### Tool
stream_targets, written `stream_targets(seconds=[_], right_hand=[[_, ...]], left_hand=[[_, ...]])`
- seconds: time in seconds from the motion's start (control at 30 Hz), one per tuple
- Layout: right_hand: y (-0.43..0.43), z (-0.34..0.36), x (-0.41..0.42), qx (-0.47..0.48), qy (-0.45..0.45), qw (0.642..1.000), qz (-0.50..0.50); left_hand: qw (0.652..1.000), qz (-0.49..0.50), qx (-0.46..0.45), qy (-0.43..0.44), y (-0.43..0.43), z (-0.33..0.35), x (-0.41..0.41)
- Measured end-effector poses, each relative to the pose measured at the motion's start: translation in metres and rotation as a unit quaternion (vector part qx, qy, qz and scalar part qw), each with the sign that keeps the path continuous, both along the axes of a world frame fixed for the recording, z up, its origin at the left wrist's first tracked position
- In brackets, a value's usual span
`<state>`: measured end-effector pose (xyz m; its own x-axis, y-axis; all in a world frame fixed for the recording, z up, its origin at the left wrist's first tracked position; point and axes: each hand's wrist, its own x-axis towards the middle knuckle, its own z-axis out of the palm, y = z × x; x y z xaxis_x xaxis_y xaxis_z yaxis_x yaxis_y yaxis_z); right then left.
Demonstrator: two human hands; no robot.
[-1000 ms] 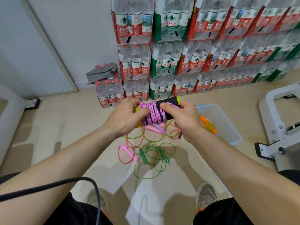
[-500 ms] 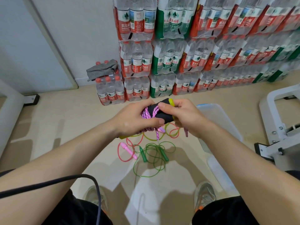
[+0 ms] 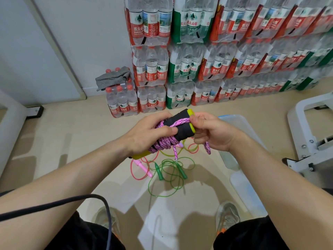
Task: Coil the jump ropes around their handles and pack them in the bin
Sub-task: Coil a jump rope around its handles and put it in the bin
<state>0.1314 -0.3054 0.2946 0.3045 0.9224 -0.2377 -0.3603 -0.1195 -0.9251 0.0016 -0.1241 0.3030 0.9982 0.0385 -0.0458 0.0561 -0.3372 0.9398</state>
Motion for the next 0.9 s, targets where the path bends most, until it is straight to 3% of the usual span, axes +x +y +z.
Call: stream_targets(seconds=[0.37, 0.57, 0.9], right_hand=[[0.008, -0.013, -0.011, 0.112, 0.118, 0.977, -0.141], [0.022, -0.009, -0.027, 0.085, 0.066, 0.959, -0.263], [0.033, -0.017, -0.049, 0.063, 0.152, 0.942, -0.292]], left_hand=[[0.992, 0.039, -0.121, -0.002, -0.007, -0.003, 0.001], [0.983, 0.074, -0.167, 0.005, -0.012, -0.007, 0.007], [0.979, 0.15, -0.141, -0.008, -0.021, -0.01, 0.011]])
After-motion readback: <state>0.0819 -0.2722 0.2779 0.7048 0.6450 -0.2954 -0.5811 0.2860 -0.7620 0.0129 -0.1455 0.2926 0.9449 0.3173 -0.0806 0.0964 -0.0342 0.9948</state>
